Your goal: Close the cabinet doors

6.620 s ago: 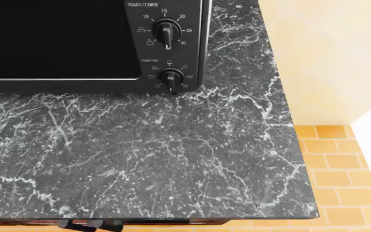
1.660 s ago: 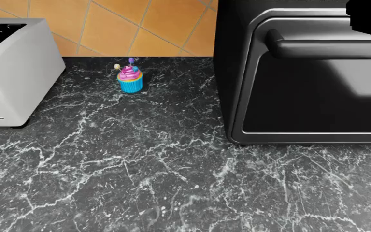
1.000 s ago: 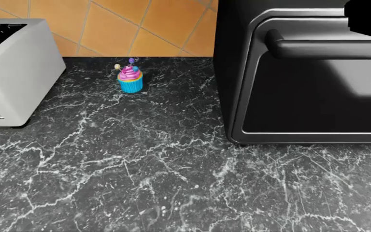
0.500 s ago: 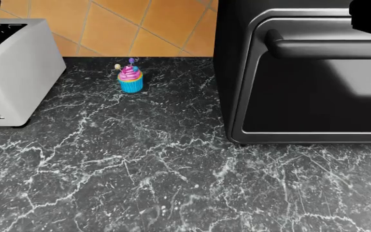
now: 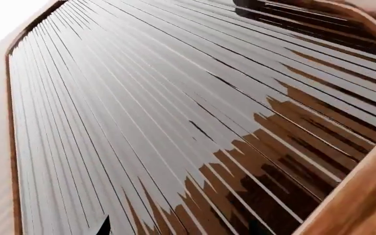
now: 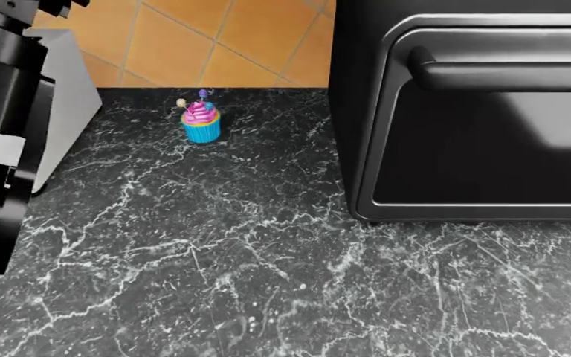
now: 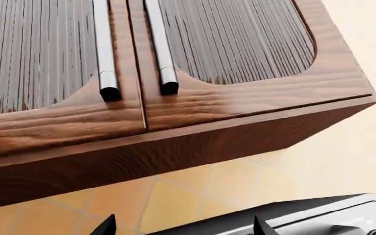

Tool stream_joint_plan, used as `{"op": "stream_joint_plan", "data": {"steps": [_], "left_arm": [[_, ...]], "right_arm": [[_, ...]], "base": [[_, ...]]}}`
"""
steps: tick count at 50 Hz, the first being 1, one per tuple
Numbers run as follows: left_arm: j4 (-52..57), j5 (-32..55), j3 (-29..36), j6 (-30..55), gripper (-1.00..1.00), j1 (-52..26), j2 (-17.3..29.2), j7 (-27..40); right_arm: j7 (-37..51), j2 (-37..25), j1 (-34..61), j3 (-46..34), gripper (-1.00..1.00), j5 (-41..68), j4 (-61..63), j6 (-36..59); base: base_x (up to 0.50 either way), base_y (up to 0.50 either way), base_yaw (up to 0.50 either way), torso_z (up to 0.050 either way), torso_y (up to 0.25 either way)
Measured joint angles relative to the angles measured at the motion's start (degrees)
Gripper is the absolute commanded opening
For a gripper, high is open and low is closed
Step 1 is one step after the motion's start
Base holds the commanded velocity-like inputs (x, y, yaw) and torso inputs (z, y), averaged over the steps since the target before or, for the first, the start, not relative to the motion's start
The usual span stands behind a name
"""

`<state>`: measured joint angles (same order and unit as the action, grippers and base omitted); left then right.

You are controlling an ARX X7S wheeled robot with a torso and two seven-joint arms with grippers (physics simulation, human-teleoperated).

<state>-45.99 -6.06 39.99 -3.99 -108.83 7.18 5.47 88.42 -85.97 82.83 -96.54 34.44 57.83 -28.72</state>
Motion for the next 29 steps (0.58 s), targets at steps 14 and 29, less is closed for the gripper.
{"op": "stream_joint_plan", "data": {"steps": [14, 29], "left_arm": [[-10.0, 2.6, 0.6, -8.4, 1.0, -1.1, -3.0, 2.2], [11.2, 13.7, -2.7, -0.7, 1.0, 7.0, 0.5, 0.5]], "right_arm": [[1.2, -3.0, 0.3, 0.5, 1.0, -0.4, 1.5, 0.5], [1.2, -3.8, -1.0, -0.8, 1.0, -3.3, 2.0, -1.6]], "base": [[0.0, 0.0, 0.0, 0.001, -0.006], [0.0, 0.0, 0.0, 0.0, -0.001]]}}
